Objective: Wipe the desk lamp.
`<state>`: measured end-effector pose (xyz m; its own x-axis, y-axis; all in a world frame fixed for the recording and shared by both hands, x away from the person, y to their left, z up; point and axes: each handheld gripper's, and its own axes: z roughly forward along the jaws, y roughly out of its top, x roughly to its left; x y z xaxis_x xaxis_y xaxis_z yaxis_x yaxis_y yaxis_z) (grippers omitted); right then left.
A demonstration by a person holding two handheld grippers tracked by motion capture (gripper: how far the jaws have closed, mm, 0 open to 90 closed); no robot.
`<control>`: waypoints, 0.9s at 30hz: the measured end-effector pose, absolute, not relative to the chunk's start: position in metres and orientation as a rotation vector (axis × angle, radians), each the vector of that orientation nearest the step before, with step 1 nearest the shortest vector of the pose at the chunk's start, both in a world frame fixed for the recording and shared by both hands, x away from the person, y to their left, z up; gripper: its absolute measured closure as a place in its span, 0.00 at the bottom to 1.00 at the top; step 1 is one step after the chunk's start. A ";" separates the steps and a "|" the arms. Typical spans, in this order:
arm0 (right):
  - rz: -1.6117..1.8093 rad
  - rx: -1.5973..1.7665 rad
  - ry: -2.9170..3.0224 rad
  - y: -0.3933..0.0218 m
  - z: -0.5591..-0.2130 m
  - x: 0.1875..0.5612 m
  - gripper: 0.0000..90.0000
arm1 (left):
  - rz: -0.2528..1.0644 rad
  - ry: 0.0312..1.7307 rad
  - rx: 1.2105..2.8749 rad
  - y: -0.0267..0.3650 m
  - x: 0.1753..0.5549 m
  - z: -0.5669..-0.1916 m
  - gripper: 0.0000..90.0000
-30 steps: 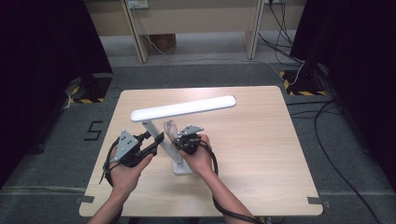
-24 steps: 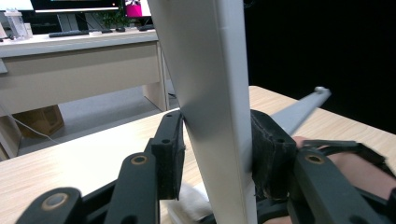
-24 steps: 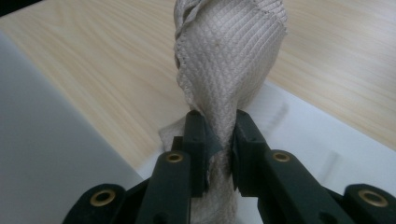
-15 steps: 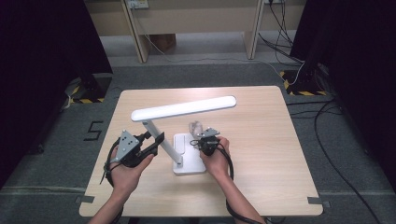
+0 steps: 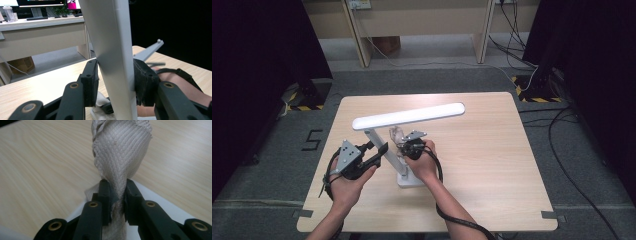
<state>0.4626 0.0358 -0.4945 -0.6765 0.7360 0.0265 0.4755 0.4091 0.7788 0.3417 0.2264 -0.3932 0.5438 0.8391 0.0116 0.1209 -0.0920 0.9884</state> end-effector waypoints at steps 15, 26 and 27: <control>1.114 1.115 2.247 0.012 -0.484 0.475 0.87 | 0.746 0.849 1.562 0.225 0.341 -0.396 0.64; 1.098 1.051 2.358 0.055 -0.492 0.500 0.87 | 0.739 0.848 1.578 0.225 0.341 -0.397 0.64; 1.083 1.067 2.342 0.050 -0.492 0.501 0.87 | 0.741 0.847 1.580 0.225 0.341 -0.397 0.64</control>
<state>0.5010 0.0501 -0.4919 -0.6562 0.7545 0.0001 0.4886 0.4249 0.7620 0.3409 0.2251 -0.3974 0.5420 0.8402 0.0166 0.1275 -0.1018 0.9866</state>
